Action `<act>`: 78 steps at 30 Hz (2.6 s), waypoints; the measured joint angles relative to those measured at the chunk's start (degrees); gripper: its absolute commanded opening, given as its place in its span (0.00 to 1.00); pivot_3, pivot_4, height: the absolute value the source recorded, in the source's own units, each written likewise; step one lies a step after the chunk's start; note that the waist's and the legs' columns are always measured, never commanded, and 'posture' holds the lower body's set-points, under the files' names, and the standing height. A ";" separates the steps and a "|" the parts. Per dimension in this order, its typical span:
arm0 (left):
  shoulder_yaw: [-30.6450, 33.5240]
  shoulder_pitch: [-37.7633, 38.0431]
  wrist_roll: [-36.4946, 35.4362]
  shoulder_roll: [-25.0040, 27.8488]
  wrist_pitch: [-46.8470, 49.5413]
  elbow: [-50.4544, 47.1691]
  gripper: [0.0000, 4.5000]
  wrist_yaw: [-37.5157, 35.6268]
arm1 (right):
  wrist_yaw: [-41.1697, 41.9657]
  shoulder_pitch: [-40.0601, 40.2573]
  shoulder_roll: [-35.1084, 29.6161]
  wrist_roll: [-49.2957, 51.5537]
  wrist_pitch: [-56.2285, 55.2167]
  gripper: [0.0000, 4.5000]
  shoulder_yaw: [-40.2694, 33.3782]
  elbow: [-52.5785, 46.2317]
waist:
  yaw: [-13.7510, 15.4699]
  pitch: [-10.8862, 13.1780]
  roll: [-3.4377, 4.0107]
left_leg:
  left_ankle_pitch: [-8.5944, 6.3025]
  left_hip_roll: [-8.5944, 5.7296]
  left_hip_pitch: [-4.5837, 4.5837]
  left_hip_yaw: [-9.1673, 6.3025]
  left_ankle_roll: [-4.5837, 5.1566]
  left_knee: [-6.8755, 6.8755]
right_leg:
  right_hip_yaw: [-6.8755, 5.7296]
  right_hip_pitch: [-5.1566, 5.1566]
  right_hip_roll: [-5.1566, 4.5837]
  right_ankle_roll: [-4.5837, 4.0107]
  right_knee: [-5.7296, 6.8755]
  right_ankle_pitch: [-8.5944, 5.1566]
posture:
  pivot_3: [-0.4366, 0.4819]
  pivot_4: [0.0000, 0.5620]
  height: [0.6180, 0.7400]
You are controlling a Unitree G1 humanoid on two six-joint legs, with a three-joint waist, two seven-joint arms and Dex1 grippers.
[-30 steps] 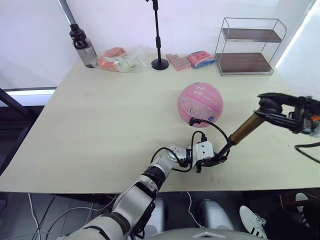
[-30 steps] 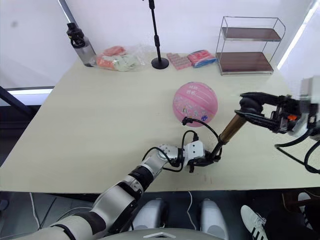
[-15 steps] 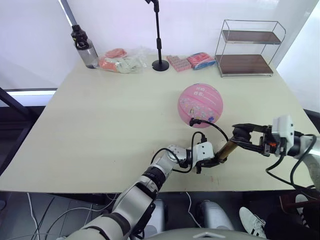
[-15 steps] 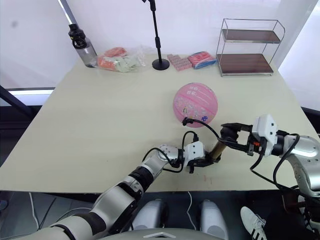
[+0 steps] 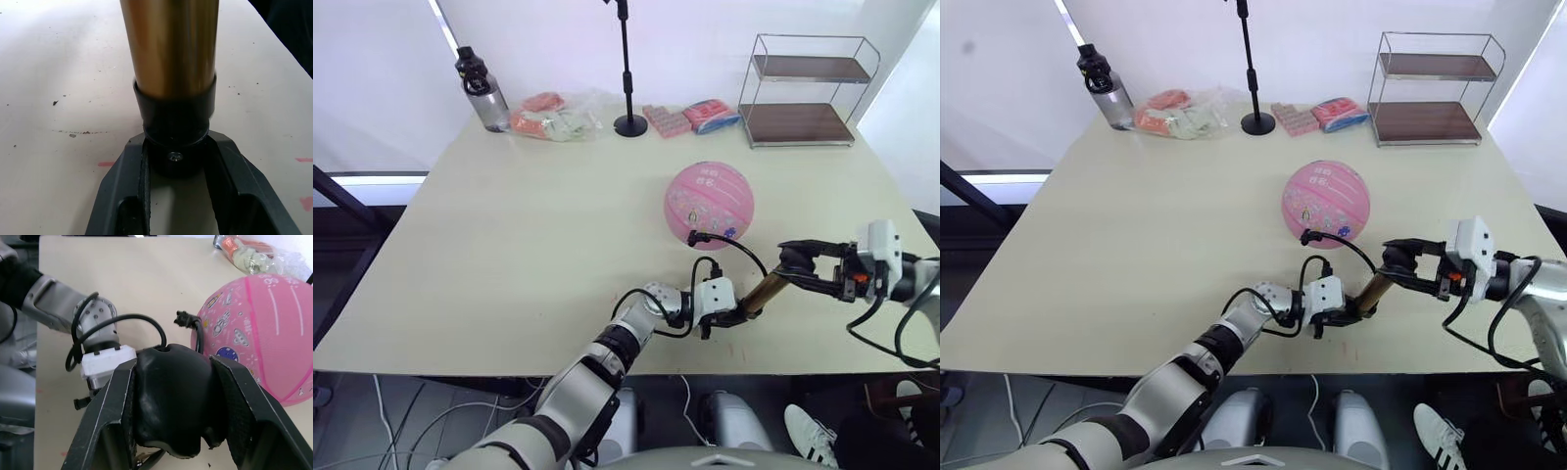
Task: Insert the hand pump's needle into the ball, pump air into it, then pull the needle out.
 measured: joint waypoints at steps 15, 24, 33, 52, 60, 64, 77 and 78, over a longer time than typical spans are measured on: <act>0.45 -0.24 -0.07 -0.10 -0.30 0.03 0.23 -0.04 | 0.11 -13.30 -9.27 16.13 19.69 0.37 -11.80 -2.41 | -0.12 0.20 0.26 | 0.01 -0.08 -0.55 0.09 0.01 0.09 | 0.08 -0.51 -0.06 0.06 0.00 0.07 | 0.48 0.27 1.00; 0.45 -0.19 -0.17 -0.20 -0.47 -0.03 0.23 -0.01 | 0.17 -14.32 -10.28 16.07 20.91 0.37 -11.74 -3.10 | 0.00 0.33 0.22 | 0.01 -0.10 -0.64 0.05 0.01 0.08 | 0.03 -0.57 -0.09 0.19 -0.01 0.14 | 0.48 0.27 1.00; 0.36 0.09 -0.04 -0.05 -0.41 0.12 0.23 0.20 | 3.03 -6.82 -7.00 10.66 11.98 0.37 -11.49 -4.24 | -0.03 0.04 -0.18 | 0.01 -0.07 -0.52 -0.01 0.01 0.08 | -0.01 -0.47 -0.03 0.25 -0.01 0.17 | 0.48 0.27 1.00; 0.26 0.32 0.08 0.09 -0.25 0.18 0.23 0.50 | 1.01 3.32 5.41 -6.63 -9.30 0.37 2.53 1.31 | -0.04 -0.31 -0.28 | 0.01 -0.01 -0.36 0.01 0.01 0.08 | 0.03 -0.36 0.18 0.05 0.02 0.06 | 0.48 0.27 1.00; 0.25 0.37 0.09 0.16 -0.05 0.10 0.23 0.54 | 0.42 2.64 4.67 -6.10 -8.13 0.37 2.44 0.71 | -0.07 -0.37 -0.24 | 0.01 0.03 -0.26 0.01 0.01 0.07 | 0.04 -0.28 0.22 0.04 0.03 0.06 | 0.48 0.27 1.00; 0.25 0.38 0.02 -0.01 -0.08 -0.35 0.23 0.25 | 0.30 0.50 1.59 -1.94 -1.08 0.37 0.65 -0.31 | 0.01 -0.22 -0.04 | 0.01 -0.01 -0.47 0.02 0.01 0.09 | 0.05 -0.45 0.15 0.03 0.03 0.07 | 0.48 0.27 1.00; 0.52 0.44 -0.30 0.11 -0.07 -0.60 0.23 0.01 | 1.15 -16.66 -10.04 14.54 18.61 0.37 -7.88 -2.17 | -0.08 0.10 0.28 | 0.01 -0.02 -0.52 0.05 0.01 0.08 | 0.07 -0.52 0.08 0.02 0.02 0.07 | 0.48 0.27 1.00; 0.52 0.45 -0.35 0.10 -0.08 -0.62 0.23 0.02 | 1.26 -17.16 -10.69 14.82 19.41 0.37 -8.20 -2.14 | -0.06 0.10 0.27 | 0.01 -0.02 -0.53 0.04 0.01 0.09 | 0.06 -0.52 0.08 0.02 0.02 0.07 | 0.48 0.27 1.00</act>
